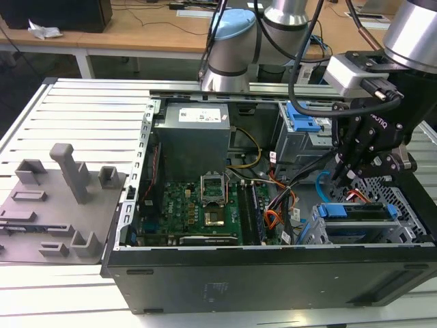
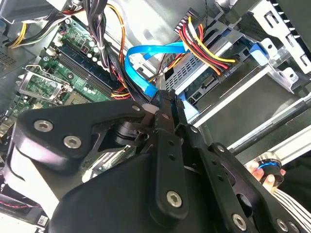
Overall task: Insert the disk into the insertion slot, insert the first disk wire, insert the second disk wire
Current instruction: 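Insert the second disk wire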
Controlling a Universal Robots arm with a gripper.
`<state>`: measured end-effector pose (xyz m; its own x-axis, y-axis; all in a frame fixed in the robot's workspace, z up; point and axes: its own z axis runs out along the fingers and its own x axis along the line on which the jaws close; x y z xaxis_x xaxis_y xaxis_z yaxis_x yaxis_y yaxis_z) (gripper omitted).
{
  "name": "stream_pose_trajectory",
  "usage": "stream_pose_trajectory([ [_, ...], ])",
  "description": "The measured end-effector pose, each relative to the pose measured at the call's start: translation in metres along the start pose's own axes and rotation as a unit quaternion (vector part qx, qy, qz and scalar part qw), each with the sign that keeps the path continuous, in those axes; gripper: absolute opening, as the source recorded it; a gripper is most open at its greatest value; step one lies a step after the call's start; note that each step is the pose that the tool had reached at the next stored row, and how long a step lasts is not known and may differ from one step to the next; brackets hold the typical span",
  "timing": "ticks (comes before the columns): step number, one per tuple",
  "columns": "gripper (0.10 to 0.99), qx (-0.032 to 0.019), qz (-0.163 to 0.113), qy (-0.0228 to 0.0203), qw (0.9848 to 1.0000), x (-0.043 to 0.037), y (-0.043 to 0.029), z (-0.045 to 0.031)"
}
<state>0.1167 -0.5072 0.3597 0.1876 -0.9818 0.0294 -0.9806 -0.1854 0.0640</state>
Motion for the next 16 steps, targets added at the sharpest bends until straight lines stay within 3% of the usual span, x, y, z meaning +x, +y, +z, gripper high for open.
stream_pose_trajectory([
  [5,0.165,0.0000,0.000,0.0000,1.0000,0.0070,0.0014,0.0004],
  [10,0.165,0.0000,0.000,0.0001,1.0000,0.0254,0.0048,0.0012],
  [16,0.165,0.0000,0.000,0.0001,1.0000,0.0292,0.0038,0.0058],
])
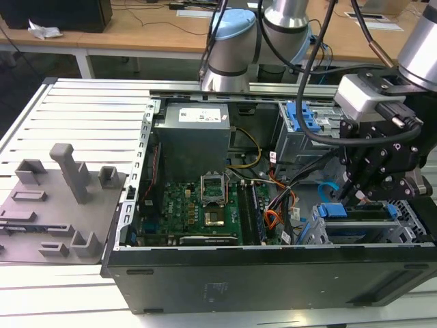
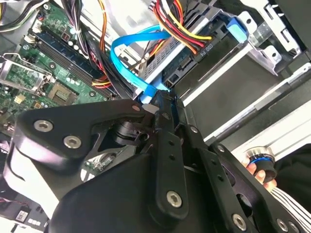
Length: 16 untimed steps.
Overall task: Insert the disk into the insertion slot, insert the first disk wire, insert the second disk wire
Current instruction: 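Insert the second disk wire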
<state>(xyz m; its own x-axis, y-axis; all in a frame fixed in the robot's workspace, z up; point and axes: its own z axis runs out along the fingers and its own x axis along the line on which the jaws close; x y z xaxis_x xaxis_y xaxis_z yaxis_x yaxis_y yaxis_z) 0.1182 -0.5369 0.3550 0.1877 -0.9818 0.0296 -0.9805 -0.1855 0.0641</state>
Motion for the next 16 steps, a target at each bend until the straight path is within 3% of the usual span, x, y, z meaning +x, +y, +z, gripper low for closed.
stream_pose_trajectory([
  [12,0.165,0.0000,0.001,-0.0001,1.0000,0.0002,-0.0017,0.0031],
  [14,0.165,-0.0002,0.007,-0.0005,1.0000,0.0002,-0.0018,0.0032],
  [16,0.165,-0.0011,0.039,-0.0025,0.9992,0.0002,-0.0017,0.0032],
])
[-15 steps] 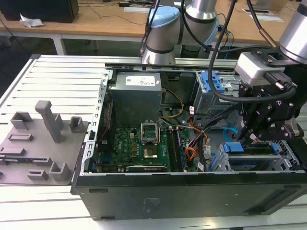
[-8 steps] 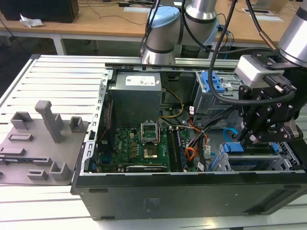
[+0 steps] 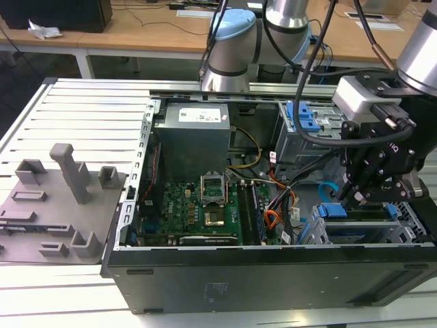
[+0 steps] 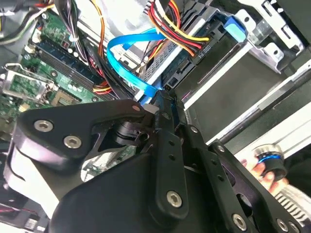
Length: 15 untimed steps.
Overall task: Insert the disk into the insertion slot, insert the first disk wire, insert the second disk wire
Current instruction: 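Insert the second disk wire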
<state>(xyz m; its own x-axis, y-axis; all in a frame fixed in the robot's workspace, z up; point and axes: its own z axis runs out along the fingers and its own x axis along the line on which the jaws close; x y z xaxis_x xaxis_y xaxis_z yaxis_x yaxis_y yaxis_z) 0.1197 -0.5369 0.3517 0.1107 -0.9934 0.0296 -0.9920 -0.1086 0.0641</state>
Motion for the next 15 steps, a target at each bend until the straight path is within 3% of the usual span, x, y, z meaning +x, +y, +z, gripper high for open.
stream_pose_trajectory([
  [6,0.165,-0.0016,0.052,-0.0034,0.9986,0.0000,0.0000,0.0002],
  [11,0.165,-0.0033,0.111,-0.0071,0.9938,0.0000,0.0000,0.0005],
  [13,0.165,-0.0040,0.135,-0.0087,0.9907,0.0000,0.0000,0.0006],
  [15,0.165,-0.0042,0.140,-0.0090,0.9900,0.0000,-0.0001,0.0006],
])
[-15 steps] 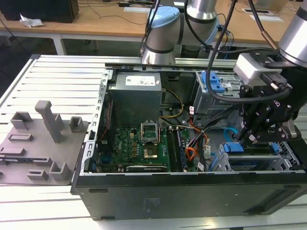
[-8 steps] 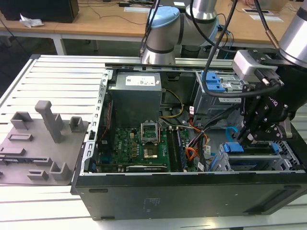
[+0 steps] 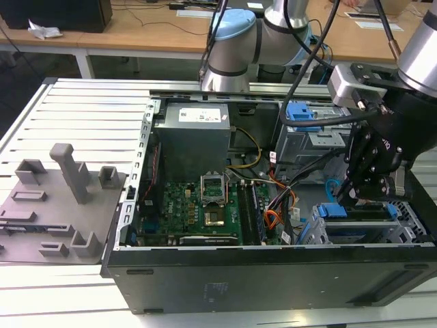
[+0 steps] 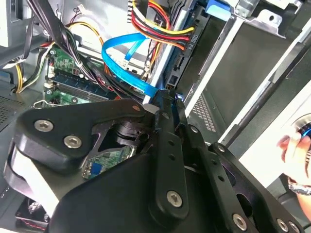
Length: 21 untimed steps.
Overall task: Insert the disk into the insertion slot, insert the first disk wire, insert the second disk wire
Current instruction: 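Insert the second disk wire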
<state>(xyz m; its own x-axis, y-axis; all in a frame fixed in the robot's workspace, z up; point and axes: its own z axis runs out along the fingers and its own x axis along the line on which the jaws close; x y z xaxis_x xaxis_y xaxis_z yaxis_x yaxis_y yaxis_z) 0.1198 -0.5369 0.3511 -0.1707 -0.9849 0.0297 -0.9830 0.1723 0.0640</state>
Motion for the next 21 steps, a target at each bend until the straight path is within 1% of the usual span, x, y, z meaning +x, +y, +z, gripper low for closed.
stream_pose_trajectory([
  [2,0.165,0.0000,0.000,-0.0001,1.0000,-0.0001,-0.0007,-0.0001],
  [3,0.165,-0.0002,0.000,-0.0001,1.0000,-0.0007,-0.0044,-0.0002],
  [4,0.165,-0.0008,0.000,0.0000,1.0000,-0.0018,-0.0105,0.0000],
  [7,0.165,-0.0010,-0.006,0.0006,1.0000,-0.0042,-0.0178,0.0023],
  [9,0.165,-0.0009,-0.010,0.0008,0.9999,-0.0055,-0.0206,0.0029],
  [11,0.165,-0.0008,-0.020,0.0001,0.9998,-0.0076,-0.0236,0.0038],
  [14,0.165,-0.0008,-0.022,0.0000,0.9998,-0.0081,-0.0260,0.0052],
  [21,0.165,-0.0008,-0.022,0.0002,0.9998,-0.0083,-0.0274,0.0085],
])
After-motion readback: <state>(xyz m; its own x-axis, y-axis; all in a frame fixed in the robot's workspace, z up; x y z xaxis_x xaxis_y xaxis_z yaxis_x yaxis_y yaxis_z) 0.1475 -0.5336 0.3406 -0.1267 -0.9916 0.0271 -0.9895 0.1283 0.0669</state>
